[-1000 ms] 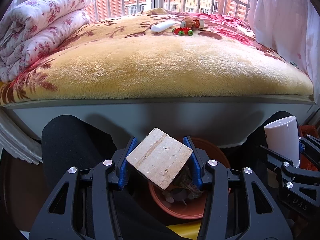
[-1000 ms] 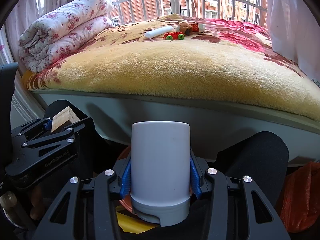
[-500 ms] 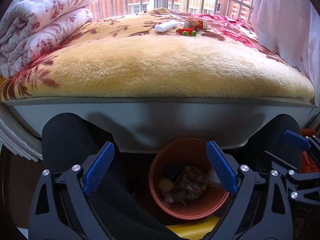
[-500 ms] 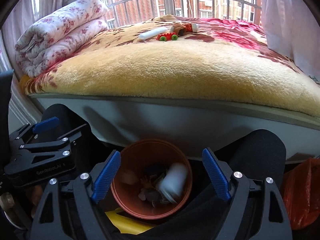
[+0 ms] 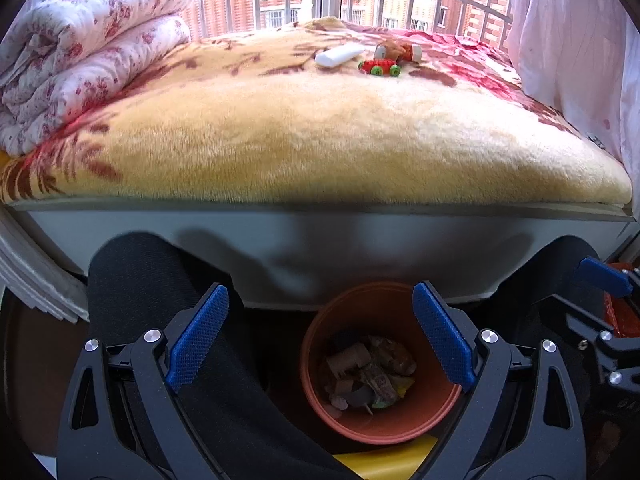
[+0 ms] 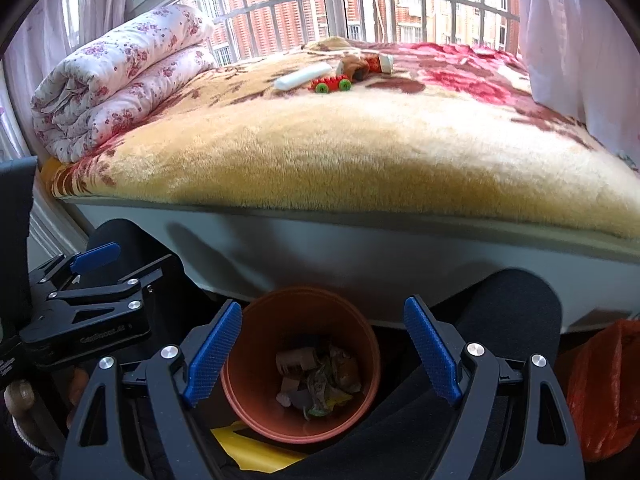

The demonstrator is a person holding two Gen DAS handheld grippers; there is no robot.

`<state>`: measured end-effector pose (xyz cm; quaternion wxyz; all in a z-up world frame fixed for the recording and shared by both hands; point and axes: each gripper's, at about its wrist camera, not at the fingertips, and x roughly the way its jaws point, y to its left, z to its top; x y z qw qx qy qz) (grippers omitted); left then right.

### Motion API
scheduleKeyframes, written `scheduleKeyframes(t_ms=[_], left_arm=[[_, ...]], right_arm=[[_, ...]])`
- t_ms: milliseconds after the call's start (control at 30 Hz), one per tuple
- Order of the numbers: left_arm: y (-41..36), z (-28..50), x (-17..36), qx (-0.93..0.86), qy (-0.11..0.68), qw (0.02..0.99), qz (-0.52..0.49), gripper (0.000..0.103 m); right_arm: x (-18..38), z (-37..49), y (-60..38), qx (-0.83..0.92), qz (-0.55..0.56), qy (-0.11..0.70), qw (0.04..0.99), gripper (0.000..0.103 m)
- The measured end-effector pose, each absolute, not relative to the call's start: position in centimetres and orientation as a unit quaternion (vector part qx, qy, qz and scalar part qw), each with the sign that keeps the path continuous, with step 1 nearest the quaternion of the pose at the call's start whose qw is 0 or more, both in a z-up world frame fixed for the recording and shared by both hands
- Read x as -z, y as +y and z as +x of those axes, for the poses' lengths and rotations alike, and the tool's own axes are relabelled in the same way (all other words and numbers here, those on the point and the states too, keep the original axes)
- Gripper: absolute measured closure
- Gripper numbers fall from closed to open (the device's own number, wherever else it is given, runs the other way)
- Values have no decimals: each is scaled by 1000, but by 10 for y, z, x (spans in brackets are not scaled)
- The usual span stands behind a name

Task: Collect trash
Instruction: 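Grasp the red-green toy car with the right tool while the left tool grasps the white foam tube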

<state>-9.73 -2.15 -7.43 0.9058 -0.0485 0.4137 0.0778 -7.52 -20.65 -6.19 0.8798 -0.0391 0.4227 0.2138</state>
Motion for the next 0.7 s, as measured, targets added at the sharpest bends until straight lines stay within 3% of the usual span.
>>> scheduleKeyframes(t_ms=[233,433,700], left_arm=[[-16,-54,41,-63,382,921,-41,12],[-10,3,27,-88,363,927,-17,12],[24,29,22,-117,357,926,-46,12]], right_arm=[[23,-24,-212,-234,-38,395,888,20],[-1,67,-193,-233,-41,384,892,21],[14,194,-113,-253,-76,422,867,21]])
